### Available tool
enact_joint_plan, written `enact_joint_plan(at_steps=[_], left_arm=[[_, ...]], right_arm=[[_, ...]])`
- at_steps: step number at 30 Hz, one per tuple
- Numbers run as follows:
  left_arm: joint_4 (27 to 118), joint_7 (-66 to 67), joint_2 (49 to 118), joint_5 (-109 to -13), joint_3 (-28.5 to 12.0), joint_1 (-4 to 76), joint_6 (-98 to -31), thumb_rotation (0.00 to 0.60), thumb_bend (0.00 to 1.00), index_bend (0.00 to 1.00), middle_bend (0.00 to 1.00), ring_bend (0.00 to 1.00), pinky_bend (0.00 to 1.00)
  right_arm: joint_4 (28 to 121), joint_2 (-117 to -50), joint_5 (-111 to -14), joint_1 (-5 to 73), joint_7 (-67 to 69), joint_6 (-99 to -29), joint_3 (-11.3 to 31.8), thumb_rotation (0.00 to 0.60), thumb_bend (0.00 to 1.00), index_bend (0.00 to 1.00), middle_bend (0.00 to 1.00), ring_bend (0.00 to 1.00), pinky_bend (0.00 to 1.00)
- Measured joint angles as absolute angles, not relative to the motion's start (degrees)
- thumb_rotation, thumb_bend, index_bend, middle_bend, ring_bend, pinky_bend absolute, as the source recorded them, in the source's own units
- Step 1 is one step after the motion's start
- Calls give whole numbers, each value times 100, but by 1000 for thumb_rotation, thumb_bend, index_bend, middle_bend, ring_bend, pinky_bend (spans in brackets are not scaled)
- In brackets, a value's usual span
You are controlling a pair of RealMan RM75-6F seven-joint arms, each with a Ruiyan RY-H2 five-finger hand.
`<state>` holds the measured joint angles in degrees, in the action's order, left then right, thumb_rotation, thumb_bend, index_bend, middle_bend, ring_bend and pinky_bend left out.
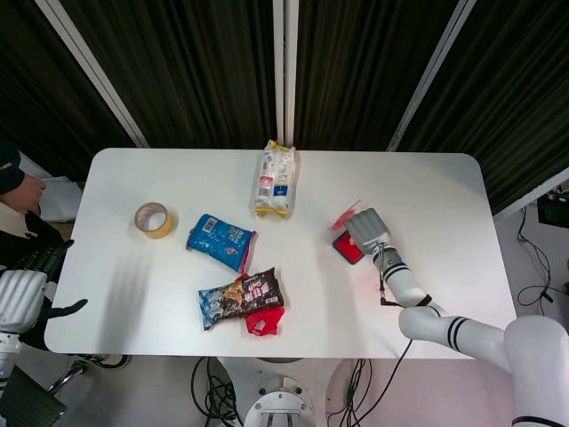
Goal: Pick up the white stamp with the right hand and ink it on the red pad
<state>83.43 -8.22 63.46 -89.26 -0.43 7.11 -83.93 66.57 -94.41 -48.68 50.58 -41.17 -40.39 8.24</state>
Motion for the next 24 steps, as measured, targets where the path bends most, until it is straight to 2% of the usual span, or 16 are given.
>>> enact_joint_plan(at_steps=[8,17,21,24], left_arm=[[8383,-804,6307,-8939,-46,694,-8441,495,0,110,153,153,263],[8495,-697,6329,-9005,-29,726,-8421,495,0,110,153,154,262],[8534,-642,6334,-9020,-19,723,-8429,498,0,110,153,154,263],[8536,-631,6351,-9023,-3,715,-8425,495,0,110,153,154,263]], right_arm=[[6921,-9255,-5082,5019,-3679,-4201,824,600,338,664,597,784,978],[8187,-8355,-5737,4748,-3170,-4759,851,600,338,665,601,784,978],[8681,-7900,-5980,4484,-3030,-4922,600,600,338,665,601,784,978],[8768,-7801,-6191,4248,-2861,-5017,331,600,338,667,601,784,978]])
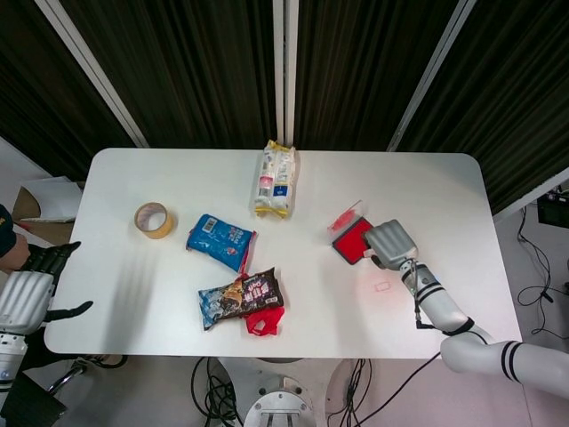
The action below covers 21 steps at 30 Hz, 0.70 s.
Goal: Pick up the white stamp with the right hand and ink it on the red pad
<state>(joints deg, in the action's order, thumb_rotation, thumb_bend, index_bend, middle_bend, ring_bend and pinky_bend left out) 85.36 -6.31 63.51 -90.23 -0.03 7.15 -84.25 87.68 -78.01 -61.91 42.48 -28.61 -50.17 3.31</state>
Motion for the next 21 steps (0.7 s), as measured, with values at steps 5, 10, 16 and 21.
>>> enact_joint_plan(at_steps=[5,10,16,21], left_arm=[[8514,-613,6389,-9029,21,729,-8370,496,0,110,153,154,262],[8505,-624,6423,-9072,23,739,-8395,494,0,110,153,154,262],[8465,-664,6422,-9061,46,711,-8407,495,0,110,153,154,263],[8426,-713,6407,-9059,47,692,-8442,494,0,110,153,154,263]], right_arm=[[8697,-7785,-6703,3865,-2521,-5315,-7,600,318,669,596,784,978],[8411,-7975,-7206,3431,-2220,-5838,-232,600,312,669,592,784,978],[8242,-8156,-7418,3175,-1968,-5979,-332,600,308,663,585,784,977],[8165,-8227,-7517,3109,-1899,-5962,-328,600,306,660,582,784,977]])
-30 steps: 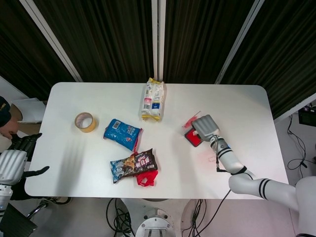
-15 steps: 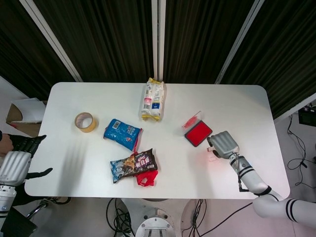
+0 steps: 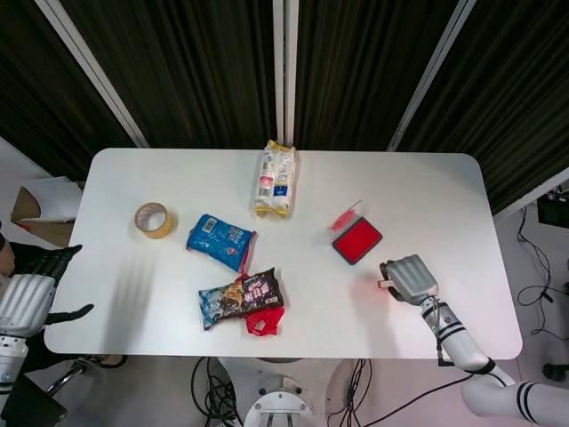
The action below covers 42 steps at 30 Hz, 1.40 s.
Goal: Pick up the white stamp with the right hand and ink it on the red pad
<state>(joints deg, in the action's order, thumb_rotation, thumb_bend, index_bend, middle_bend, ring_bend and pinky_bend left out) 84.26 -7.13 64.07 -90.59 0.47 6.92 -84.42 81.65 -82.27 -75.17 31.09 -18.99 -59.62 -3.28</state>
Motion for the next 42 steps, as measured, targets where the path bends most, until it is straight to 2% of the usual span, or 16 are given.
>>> enact_joint_plan(at_steps=[25,36,42], left_arm=[[8370,-801,6383,-9047,43,684,-8451,496,0,111,153,154,262],[8319,-856,6395,-9047,46,677,-8458,495,0,114,153,154,263],[8331,-844,6379,-9057,44,665,-8488,498,0,115,153,154,263]], right_arm=[[8209,-8277,-7167,3266,-2323,-5270,-88,600,294,584,550,784,977],[8384,-8161,-7065,3297,-2558,-5168,-97,600,271,350,429,793,978],[8446,-8131,-7087,3280,-2601,-5203,-115,600,267,321,402,793,978]])
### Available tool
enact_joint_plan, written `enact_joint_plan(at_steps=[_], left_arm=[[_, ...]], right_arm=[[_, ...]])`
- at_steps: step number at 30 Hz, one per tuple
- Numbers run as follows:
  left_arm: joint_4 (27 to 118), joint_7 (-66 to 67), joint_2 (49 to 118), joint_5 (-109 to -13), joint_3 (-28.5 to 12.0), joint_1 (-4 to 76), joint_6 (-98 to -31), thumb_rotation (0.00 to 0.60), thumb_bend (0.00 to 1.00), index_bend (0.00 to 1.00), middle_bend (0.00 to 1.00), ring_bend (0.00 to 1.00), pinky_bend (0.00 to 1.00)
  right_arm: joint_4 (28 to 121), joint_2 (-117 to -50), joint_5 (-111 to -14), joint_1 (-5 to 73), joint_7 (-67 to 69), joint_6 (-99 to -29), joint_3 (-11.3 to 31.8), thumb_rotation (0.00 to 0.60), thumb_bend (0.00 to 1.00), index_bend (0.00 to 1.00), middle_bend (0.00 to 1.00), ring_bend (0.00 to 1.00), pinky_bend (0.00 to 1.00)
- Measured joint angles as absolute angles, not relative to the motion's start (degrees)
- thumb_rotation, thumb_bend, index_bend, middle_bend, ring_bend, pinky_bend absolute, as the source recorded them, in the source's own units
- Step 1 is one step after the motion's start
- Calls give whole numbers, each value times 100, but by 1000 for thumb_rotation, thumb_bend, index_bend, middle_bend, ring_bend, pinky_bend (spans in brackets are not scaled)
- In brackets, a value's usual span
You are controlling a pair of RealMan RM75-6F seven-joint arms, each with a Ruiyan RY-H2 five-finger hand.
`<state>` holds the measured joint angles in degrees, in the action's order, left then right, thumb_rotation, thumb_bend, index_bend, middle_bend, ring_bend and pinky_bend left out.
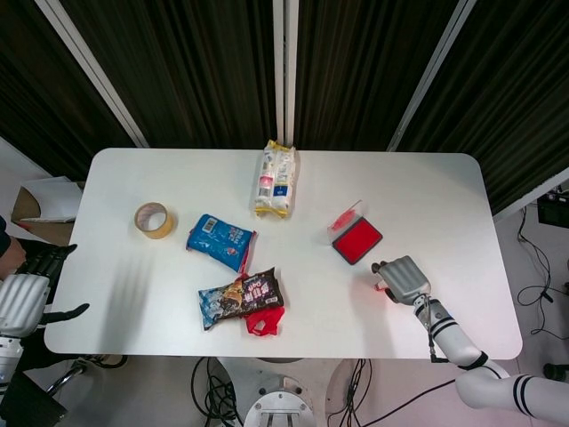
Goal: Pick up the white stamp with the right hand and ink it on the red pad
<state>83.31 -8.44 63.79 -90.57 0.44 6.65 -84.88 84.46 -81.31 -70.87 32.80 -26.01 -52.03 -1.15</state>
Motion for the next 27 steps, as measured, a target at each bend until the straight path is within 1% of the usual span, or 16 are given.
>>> enact_joint_plan(at_steps=[3,5,8,9,11,13,14,15,17,18,19,20,21,22,24,27], left_arm=[[8341,-834,6374,-9065,48,663,-8492,496,0,115,153,154,262],[8346,-835,6372,-9068,48,663,-8495,495,0,115,152,154,262],[8348,-840,6373,-9065,52,662,-8485,499,0,115,152,154,263],[8346,-837,6373,-9065,55,662,-8480,499,0,115,152,154,263],[8349,-829,6371,-9064,57,664,-8473,496,0,115,151,154,263],[8359,-828,6369,-9067,53,666,-8479,495,0,115,151,154,262],[8370,-824,6367,-9072,50,666,-8487,495,0,115,151,154,262],[8384,-818,6363,-9079,49,667,-8493,494,0,115,151,154,262],[8430,-791,6344,-9096,48,669,-8505,495,0,115,151,154,262],[8455,-774,6332,-9102,47,670,-8511,495,0,115,151,154,262],[8482,-754,6318,-9106,45,670,-8518,495,0,115,151,154,262],[8519,-726,6296,-9111,39,671,-8531,497,0,115,151,154,262],[8545,-704,6278,-9112,33,671,-8540,495,0,115,151,154,262],[8569,-684,6262,-9112,25,671,-8551,495,0,115,151,154,262],[8595,-658,6246,-9114,3,669,-8593,490,0,114,150,154,262],[8612,-618,6242,-9129,-20,667,-8640,492,0,114,149,154,262]], right_arm=[[8486,-8100,-7126,3260,-2608,-5245,-128,600,261,304,383,793,978],[8534,-8053,-7154,3246,-2617,-5271,-145,600,244,254,350,792,978],[8712,-7877,-7219,3197,-2639,-5361,-185,600,207,123,286,792,978],[8817,-7770,-7265,3157,-2645,-5449,-204,600,193,85,267,792,977],[8984,-7590,-7357,3070,-2647,-5653,-233,600,175,46,247,792,977],[9191,-7350,-7482,2918,-2610,-5998,-260,600,160,26,236,787,973],[9272,-7246,-7543,2837,-2572,-6179,-268,600,154,20,228,770,963],[9362,-7114,-7633,2716,-2500,-6449,-276,600,151,14,216,723,944],[9457,-6937,-7789,2504,-2336,-6909,-287,600,143,4,163,507,842],[9493,-6831,-7904,2343,-2181,-7239,-296,600,135,1,106,310,657],[9507,-6761,-7993,2218,-2033,-7488,-306,600,127,0,61,166,433],[9509,-6700,-8081,2096,-1859,-7728,-315,600,122,0,24,58,226],[9488,-6635,-8191,1923,-1604,-8033,-323,600,117,0,6,10,93],[9454,-6599,-8264,1785,-1405,-8247,-325,600,114,0,0,0,15],[9325,-6561,-8380,1483,-963,-8629,-318,600,109,0,0,0,0],[9040,-6599,-8412,1197,-537,-8818,-276,600,108,0,0,0,0]])
